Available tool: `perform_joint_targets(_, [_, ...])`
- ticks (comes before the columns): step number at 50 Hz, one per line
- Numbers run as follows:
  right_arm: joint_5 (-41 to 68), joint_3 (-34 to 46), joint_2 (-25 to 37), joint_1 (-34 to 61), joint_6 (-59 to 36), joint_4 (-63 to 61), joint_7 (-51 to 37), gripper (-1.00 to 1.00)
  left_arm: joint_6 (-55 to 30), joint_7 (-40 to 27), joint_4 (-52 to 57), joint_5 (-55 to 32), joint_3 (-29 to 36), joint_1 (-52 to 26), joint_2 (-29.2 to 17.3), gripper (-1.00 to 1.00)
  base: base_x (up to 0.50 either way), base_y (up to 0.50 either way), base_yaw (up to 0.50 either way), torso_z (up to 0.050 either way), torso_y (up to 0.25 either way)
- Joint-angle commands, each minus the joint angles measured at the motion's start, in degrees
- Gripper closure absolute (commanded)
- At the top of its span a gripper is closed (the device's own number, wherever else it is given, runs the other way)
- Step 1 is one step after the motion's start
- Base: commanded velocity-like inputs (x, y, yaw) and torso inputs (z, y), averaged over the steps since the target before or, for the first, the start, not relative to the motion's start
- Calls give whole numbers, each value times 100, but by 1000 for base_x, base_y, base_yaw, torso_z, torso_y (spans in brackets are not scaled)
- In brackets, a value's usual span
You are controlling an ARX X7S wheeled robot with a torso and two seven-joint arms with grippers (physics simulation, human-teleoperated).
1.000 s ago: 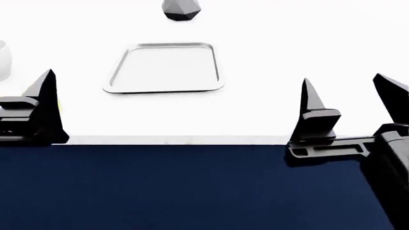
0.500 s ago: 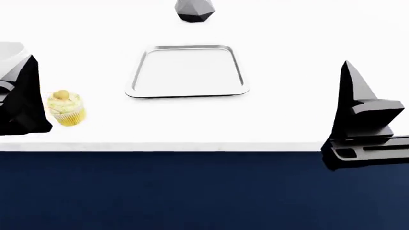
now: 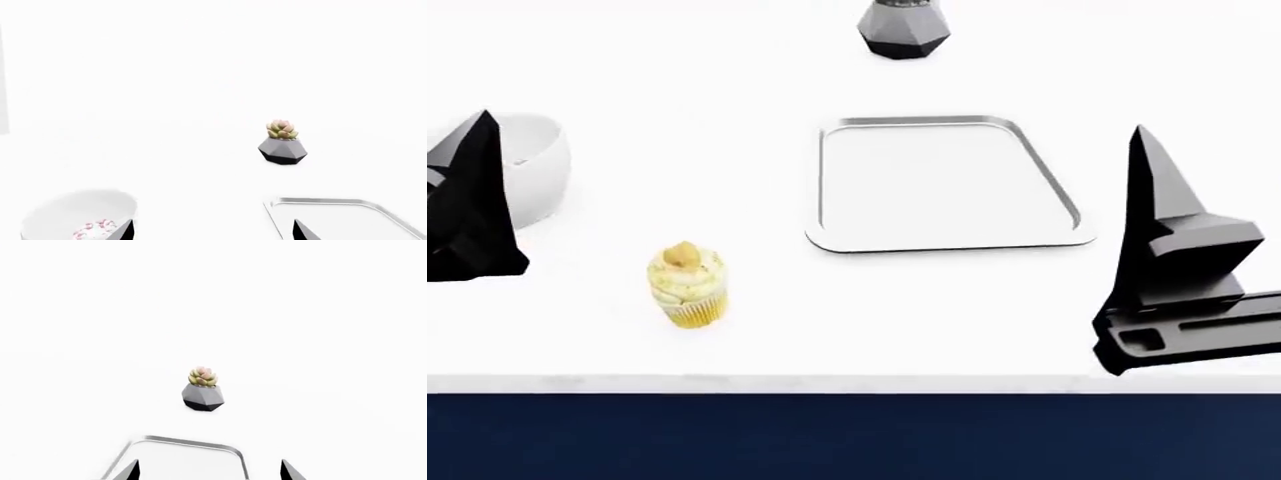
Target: Pick up the bowl with cake and place it on the tray. Pick up the cupcake and place it on the tray.
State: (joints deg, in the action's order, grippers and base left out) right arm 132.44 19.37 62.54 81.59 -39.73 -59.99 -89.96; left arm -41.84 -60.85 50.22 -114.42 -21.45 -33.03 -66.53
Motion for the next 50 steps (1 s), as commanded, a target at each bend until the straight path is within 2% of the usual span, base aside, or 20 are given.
perform_joint_targets(1, [47, 142, 5, 189, -51, -1, -3, -100, 0, -19, 19, -39, -38, 4, 1, -100, 293, 492, 0, 0, 0])
perform_joint_targets(50, [114, 39, -12, 341, 23, -1, -3, -100, -35, -47, 79, -152, -111, 5, 24, -100, 268, 498, 0, 0, 1])
